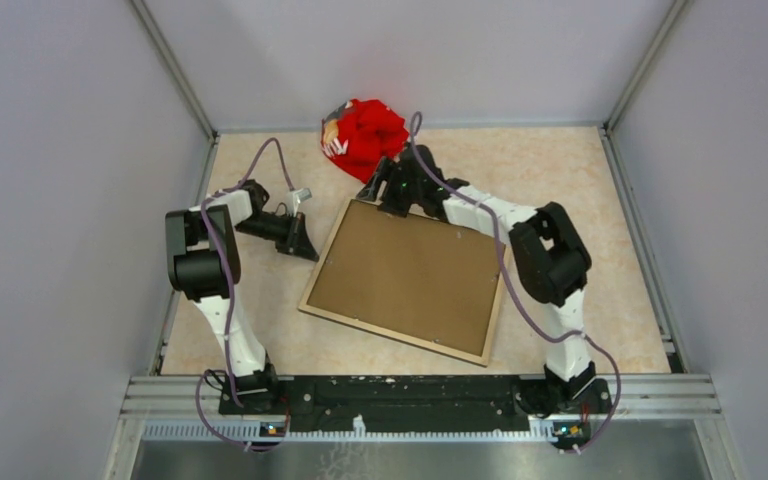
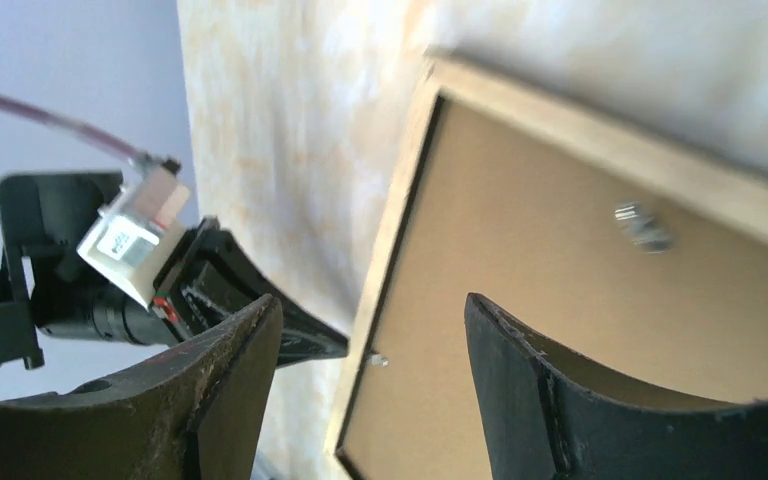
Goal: Put the photo into the frame
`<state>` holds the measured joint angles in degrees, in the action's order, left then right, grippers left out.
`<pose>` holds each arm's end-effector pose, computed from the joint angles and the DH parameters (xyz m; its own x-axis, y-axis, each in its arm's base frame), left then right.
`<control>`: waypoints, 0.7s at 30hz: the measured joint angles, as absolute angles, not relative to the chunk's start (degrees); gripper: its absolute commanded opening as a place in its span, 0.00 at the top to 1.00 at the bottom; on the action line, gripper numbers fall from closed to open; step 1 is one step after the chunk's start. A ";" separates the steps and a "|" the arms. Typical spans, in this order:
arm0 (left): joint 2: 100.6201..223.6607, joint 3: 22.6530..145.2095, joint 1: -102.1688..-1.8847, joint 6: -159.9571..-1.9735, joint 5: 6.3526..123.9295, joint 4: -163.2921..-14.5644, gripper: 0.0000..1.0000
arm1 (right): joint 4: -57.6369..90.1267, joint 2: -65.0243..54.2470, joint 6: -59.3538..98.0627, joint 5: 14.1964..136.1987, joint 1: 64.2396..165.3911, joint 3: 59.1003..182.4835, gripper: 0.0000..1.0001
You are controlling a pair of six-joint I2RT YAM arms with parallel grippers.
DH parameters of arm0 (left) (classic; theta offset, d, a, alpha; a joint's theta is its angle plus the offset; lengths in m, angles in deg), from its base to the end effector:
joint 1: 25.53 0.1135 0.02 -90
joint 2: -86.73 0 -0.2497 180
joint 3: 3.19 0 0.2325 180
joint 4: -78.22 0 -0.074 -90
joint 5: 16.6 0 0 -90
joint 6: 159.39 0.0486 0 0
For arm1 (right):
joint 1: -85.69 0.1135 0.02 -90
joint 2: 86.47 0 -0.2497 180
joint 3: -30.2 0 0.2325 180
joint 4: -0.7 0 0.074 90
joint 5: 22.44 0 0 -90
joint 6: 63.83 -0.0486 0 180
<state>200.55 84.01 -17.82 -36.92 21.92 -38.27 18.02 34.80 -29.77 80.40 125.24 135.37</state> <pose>0.3306 0.0064 0.1335 -0.8818 0.2180 -0.4181 0.4600 0.5925 -0.6613 0.3588 0.3103 0.1956 -0.8707 0.3286 -0.3661 -0.0760 0.6454 0.7600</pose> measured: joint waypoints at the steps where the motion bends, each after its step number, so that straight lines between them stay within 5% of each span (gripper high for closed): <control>1: 200.55 84.01 -17.82 -36.92 21.92 -38.27 0.94 | 18.50 33.10 -28.72 79.06 124.08 134.48 0.32; 21: 200.55 84.03 -17.82 -36.92 21.96 -38.23 0.93 | 20.60 34.21 -24.40 75.33 120.34 130.08 0.34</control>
